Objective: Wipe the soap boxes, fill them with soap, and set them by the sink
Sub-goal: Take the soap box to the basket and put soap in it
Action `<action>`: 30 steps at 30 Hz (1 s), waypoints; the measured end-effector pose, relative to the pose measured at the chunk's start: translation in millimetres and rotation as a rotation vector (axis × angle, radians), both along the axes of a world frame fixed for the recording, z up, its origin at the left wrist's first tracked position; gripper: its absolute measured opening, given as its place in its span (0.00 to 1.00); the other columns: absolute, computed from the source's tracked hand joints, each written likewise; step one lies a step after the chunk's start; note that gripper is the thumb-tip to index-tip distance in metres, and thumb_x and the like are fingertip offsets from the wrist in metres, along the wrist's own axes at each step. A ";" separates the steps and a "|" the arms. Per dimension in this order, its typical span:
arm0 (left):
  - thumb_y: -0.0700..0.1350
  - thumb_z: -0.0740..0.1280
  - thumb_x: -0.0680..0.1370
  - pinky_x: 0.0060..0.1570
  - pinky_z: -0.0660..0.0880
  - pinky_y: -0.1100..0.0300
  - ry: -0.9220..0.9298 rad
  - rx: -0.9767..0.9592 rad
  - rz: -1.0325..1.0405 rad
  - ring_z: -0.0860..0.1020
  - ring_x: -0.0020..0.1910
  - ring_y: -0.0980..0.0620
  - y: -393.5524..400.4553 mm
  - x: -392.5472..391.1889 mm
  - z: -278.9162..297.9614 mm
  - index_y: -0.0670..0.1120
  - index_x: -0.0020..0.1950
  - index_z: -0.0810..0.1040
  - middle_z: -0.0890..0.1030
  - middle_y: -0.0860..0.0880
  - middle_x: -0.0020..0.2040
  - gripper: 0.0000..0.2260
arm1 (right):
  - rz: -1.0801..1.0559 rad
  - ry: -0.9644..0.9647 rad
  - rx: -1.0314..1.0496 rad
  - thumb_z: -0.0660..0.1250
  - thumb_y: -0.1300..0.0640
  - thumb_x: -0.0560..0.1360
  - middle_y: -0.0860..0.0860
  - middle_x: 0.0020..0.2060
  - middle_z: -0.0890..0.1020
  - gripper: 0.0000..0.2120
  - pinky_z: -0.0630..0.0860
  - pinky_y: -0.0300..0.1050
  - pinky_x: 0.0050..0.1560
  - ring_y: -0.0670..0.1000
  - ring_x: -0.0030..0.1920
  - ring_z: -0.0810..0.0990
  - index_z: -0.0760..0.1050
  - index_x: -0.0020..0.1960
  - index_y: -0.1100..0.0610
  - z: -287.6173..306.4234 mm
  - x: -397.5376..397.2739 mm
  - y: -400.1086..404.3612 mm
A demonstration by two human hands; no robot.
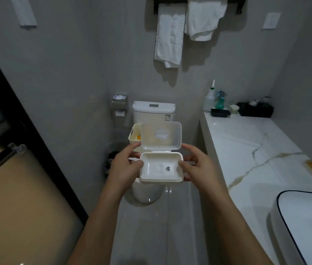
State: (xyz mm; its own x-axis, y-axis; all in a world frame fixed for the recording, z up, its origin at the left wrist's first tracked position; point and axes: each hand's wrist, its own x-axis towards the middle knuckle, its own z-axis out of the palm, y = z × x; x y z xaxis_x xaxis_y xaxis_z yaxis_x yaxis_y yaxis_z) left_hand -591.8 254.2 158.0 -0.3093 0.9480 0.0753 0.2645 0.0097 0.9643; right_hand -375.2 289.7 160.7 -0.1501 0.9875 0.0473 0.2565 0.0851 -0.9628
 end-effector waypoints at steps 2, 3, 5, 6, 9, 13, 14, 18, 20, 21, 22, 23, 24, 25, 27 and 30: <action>0.31 0.64 0.72 0.41 0.79 0.51 -0.001 -0.007 -0.026 0.82 0.44 0.44 26.9 -20.9 -3.0 0.55 0.67 0.77 0.82 0.47 0.49 0.28 | -0.034 0.017 -0.026 0.69 0.63 0.77 0.54 0.51 0.81 0.26 0.85 0.58 0.43 0.56 0.51 0.83 0.72 0.71 0.46 -5.4 -19.6 21.7; 0.31 0.64 0.72 0.40 0.79 0.54 -0.008 -0.005 -0.036 0.82 0.43 0.46 40.0 -30.3 -4.8 0.55 0.67 0.77 0.82 0.46 0.49 0.28 | -0.048 0.025 -0.032 0.69 0.63 0.77 0.55 0.51 0.81 0.26 0.85 0.59 0.43 0.56 0.51 0.83 0.73 0.71 0.46 -8.2 -28.5 33.0; 0.31 0.64 0.72 0.38 0.78 0.60 -0.022 -0.009 -0.050 0.81 0.39 0.51 63.8 -45.9 -9.7 0.54 0.66 0.77 0.82 0.47 0.49 0.28 | -0.063 0.029 -0.048 0.70 0.64 0.77 0.54 0.51 0.81 0.26 0.85 0.58 0.42 0.55 0.50 0.83 0.73 0.71 0.45 -14.2 -43.6 53.9; 0.31 0.64 0.72 0.37 0.78 0.62 -0.027 -0.015 -0.052 0.80 0.38 0.53 74.4 -52.0 -12.6 0.55 0.66 0.77 0.82 0.48 0.49 0.27 | -0.069 0.025 -0.059 0.70 0.64 0.77 0.54 0.52 0.81 0.26 0.85 0.57 0.41 0.54 0.50 0.84 0.73 0.70 0.45 -17.6 -49.9 63.5; 0.30 0.64 0.72 0.34 0.74 0.62 -0.061 -0.046 -0.059 0.79 0.35 0.56 103.1 -66.8 -22.1 0.57 0.65 0.77 0.82 0.49 0.47 0.28 | -0.084 0.023 -0.082 0.70 0.64 0.77 0.54 0.51 0.81 0.25 0.85 0.58 0.41 0.55 0.50 0.84 0.74 0.70 0.45 -27.2 -65.7 90.4; 0.30 0.62 0.70 0.34 0.72 0.63 -0.093 -0.097 -0.026 0.76 0.32 0.58 143.0 -82.6 -37.5 0.58 0.63 0.78 0.83 0.51 0.45 0.29 | -0.075 0.010 -0.119 0.69 0.65 0.77 0.54 0.52 0.81 0.26 0.85 0.55 0.41 0.53 0.50 0.83 0.72 0.71 0.46 -40.3 -83.4 129.4; 0.30 0.62 0.70 0.35 0.72 0.62 -0.098 -0.106 -0.016 0.76 0.31 0.59 153.8 -85.8 -42.2 0.58 0.63 0.78 0.82 0.51 0.44 0.29 | -0.069 0.003 -0.127 0.69 0.65 0.77 0.54 0.53 0.81 0.26 0.85 0.55 0.42 0.53 0.50 0.83 0.72 0.72 0.46 -44.1 -87.4 140.6; 0.30 0.63 0.70 0.38 0.76 0.60 -0.090 -0.143 0.003 0.77 0.32 0.58 203.8 -95.8 -58.9 0.59 0.62 0.77 0.83 0.51 0.44 0.29 | -0.050 0.008 -0.153 0.68 0.65 0.78 0.55 0.53 0.80 0.26 0.85 0.57 0.44 0.55 0.51 0.82 0.72 0.72 0.47 -60.6 -99.5 193.8; 0.30 0.63 0.70 0.39 0.76 0.59 -0.089 -0.154 0.010 0.77 0.32 0.57 234.6 -99.8 -66.6 0.58 0.63 0.77 0.83 0.50 0.45 0.28 | -0.046 0.022 -0.170 0.68 0.65 0.78 0.55 0.52 0.80 0.26 0.85 0.56 0.44 0.55 0.50 0.82 0.72 0.72 0.47 -67.7 -103.7 226.5; 0.31 0.63 0.70 0.38 0.76 0.60 -0.088 -0.157 0.013 0.77 0.32 0.58 252.2 -102.0 -70.8 0.57 0.63 0.77 0.83 0.50 0.45 0.28 | -0.040 0.024 -0.178 0.68 0.65 0.78 0.54 0.52 0.79 0.26 0.85 0.56 0.44 0.54 0.50 0.82 0.72 0.72 0.47 -71.5 -105.7 245.1; 0.31 0.63 0.70 0.38 0.75 0.60 -0.086 -0.163 0.019 0.77 0.32 0.58 271.0 -103.8 -74.8 0.56 0.64 0.78 0.83 0.50 0.45 0.28 | -0.032 0.021 -0.188 0.68 0.66 0.78 0.53 0.51 0.79 0.26 0.85 0.55 0.44 0.54 0.51 0.82 0.72 0.72 0.47 -75.6 -107.5 264.9; 0.31 0.62 0.70 0.39 0.76 0.60 -0.084 -0.170 0.028 0.77 0.32 0.58 289.6 -105.1 -78.3 0.56 0.64 0.78 0.83 0.51 0.44 0.28 | -0.024 0.018 -0.200 0.68 0.66 0.78 0.52 0.50 0.79 0.25 0.85 0.54 0.43 0.53 0.51 0.81 0.73 0.71 0.47 -79.4 -109.2 285.0; 0.31 0.62 0.70 0.39 0.76 0.60 -0.083 -0.179 0.037 0.77 0.33 0.59 308.0 -105.6 -81.4 0.57 0.64 0.79 0.83 0.53 0.43 0.29 | -0.017 0.017 -0.210 0.68 0.66 0.78 0.51 0.50 0.79 0.25 0.85 0.52 0.43 0.52 0.50 0.81 0.73 0.71 0.47 -82.9 -110.6 304.9; 0.31 0.62 0.69 0.41 0.77 0.59 -0.085 -0.194 0.046 0.77 0.33 0.59 325.5 -105.7 -84.8 0.58 0.63 0.79 0.83 0.55 0.42 0.29 | -0.010 0.011 -0.219 0.68 0.67 0.77 0.50 0.49 0.79 0.25 0.85 0.50 0.42 0.51 0.49 0.81 0.73 0.70 0.47 -86.5 -111.3 324.1; 0.30 0.62 0.69 0.42 0.77 0.57 -0.091 -0.230 0.070 0.77 0.33 0.59 355.7 -105.0 -92.4 0.61 0.61 0.78 0.83 0.59 0.40 0.30 | 0.004 0.001 -0.237 0.68 0.68 0.77 0.50 0.48 0.79 0.26 0.85 0.46 0.39 0.50 0.46 0.81 0.73 0.69 0.46 -94.1 -111.4 358.9; 0.29 0.62 0.69 0.41 0.77 0.60 -0.101 -0.242 0.082 0.79 0.35 0.58 390.9 -104.9 -110.3 0.60 0.62 0.78 0.83 0.58 0.41 0.31 | 0.030 -0.018 -0.258 0.68 0.70 0.75 0.52 0.48 0.80 0.28 0.85 0.48 0.40 0.52 0.44 0.82 0.73 0.69 0.46 -110.4 -111.1 402.4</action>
State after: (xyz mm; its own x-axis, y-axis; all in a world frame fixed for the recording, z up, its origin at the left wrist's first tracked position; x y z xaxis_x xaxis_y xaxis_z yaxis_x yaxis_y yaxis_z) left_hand -696.7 645.1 47.7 -0.3805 0.9061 -0.1851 0.1559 0.2601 0.9529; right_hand -486.3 692.1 50.2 -0.1785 0.9615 -0.2090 0.2749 -0.1552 -0.9489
